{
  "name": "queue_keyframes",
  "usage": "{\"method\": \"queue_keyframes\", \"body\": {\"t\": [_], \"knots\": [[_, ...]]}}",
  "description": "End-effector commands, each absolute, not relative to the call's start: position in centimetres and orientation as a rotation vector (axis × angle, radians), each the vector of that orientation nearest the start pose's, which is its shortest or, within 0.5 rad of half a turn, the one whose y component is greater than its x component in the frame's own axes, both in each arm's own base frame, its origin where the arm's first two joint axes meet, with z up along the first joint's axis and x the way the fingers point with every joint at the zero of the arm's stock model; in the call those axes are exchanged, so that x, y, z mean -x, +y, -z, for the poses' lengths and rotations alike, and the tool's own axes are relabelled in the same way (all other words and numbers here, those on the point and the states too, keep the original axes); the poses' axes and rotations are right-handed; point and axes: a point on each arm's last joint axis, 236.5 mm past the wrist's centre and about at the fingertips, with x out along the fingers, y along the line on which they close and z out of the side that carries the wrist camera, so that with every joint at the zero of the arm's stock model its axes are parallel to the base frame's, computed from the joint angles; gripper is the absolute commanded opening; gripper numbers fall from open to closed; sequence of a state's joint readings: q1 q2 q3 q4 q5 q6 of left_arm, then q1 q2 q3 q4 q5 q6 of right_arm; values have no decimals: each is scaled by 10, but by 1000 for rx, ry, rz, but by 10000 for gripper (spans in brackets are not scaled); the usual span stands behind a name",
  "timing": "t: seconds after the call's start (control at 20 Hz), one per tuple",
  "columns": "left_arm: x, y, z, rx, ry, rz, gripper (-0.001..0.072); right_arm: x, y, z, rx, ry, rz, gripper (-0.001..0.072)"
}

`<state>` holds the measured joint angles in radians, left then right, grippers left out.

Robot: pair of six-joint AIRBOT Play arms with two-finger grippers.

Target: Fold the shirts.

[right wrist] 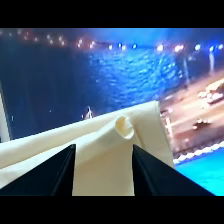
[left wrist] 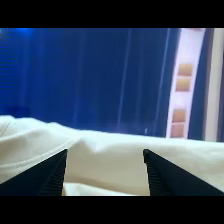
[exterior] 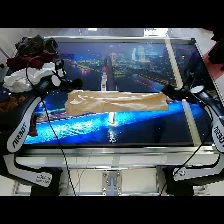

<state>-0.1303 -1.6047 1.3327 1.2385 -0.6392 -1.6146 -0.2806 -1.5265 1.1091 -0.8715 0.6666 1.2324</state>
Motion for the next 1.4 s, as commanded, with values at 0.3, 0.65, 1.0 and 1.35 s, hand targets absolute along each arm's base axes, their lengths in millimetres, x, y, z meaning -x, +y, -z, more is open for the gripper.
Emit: {"method": "queue_keyframes", "body": {"t": [0.3, 0.65, 1.0, 1.35], "knots": [[-561, -123, -113, 305, 683, 231, 570, -429, -93, 71, -685, 1183, -57, 573], [-560, -127, -114, 334, 686, 241, 570, -463, -43, 93, -949, 1083, -296, 614], [-556, -132, -110, 347, 710, 251, 449, -470, 7, 99, -951, 1111, -392, 347], [-522, -201, -34, 243, 943, 382, 16, -482, 20, 12, -883, 1063, -530, 26]]}}
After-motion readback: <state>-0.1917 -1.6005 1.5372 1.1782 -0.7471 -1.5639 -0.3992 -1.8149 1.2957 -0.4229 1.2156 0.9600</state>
